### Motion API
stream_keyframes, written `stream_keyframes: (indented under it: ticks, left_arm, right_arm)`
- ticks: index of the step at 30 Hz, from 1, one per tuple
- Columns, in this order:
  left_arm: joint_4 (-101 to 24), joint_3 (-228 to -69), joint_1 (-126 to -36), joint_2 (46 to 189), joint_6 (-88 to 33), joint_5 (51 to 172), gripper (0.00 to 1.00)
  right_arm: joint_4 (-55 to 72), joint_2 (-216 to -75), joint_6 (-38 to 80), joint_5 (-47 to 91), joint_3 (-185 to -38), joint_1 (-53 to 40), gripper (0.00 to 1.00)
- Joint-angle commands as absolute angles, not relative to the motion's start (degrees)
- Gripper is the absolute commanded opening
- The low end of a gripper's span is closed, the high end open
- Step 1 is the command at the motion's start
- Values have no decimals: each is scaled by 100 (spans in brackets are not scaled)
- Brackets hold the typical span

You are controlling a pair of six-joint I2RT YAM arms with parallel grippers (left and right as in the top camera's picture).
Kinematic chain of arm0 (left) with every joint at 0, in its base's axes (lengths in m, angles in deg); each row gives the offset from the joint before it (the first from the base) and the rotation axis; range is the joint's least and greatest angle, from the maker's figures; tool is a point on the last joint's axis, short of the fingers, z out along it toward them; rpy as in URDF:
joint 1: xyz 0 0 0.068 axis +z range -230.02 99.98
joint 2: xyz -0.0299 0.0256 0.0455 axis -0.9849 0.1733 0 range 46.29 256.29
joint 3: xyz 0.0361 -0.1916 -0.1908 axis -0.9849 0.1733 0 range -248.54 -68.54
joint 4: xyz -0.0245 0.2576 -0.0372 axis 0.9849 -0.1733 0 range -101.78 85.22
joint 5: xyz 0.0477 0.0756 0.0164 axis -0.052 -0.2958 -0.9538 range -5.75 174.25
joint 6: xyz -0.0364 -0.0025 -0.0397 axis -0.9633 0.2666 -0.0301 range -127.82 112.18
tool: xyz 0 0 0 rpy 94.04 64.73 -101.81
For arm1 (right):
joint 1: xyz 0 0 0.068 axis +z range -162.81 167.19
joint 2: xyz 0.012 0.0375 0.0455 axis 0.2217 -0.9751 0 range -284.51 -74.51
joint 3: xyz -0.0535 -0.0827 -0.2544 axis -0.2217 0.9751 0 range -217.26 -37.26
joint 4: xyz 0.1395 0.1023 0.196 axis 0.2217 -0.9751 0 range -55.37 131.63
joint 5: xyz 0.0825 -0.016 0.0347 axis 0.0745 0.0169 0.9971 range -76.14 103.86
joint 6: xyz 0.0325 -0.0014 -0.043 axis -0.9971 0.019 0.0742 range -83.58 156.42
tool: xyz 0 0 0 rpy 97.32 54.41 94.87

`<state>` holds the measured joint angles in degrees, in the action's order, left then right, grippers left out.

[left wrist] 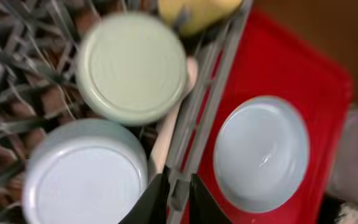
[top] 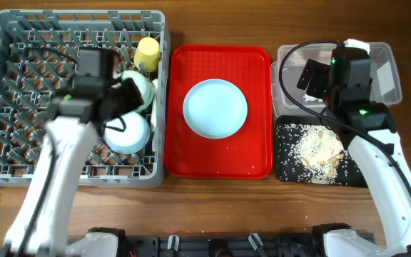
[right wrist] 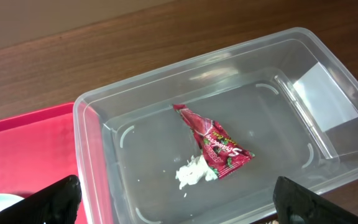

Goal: Sort waste into correct bins and load items into the dishwasher rack
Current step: 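Reach the left gripper to the light-blue plate and grasp its rim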

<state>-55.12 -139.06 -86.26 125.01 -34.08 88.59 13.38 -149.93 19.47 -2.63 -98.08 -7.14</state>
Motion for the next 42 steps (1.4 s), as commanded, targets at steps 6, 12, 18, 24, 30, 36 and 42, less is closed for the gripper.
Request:
stream_keyframes:
  ticks: [6, 12, 18, 24, 30, 36, 42]
  left_arm:
    - [-6065, -14049, -8821, 12169, -3550, 8830, 21]
    - [-5440, -14046, -9791, 12296, -3675, 9333, 24]
    - [-5023, -14046, -10807, 13203, -4136, 9051, 31]
    - [-4247, -14046, -11640, 14341, -4108, 8304, 100]
    - [-3713, -14046, -11644, 14765, -4025, 7648, 34]
    - [-3803, -14044, -11644, 15183, -4259, 6461, 36]
    - [-3816, -14044, -11454, 15631, -4261, 6208, 34]
  right_arm:
    - [1353, -15050, 1988, -210, -9876, -742, 100]
    - [1353, -15050, 1988, -208, -9876, -742, 100]
    - [1353, -15050, 1988, -210, -9876, -742, 100]
    - [1353, -15050, 1986, -208, -9876, -742, 100]
    - [1353, -15050, 1988, -208, -9876, -742, 100]
    - [1353, -15050, 1988, -208, -9876, -742, 100]
    - [1353, -15050, 1988, -208, -9876, -742, 100]
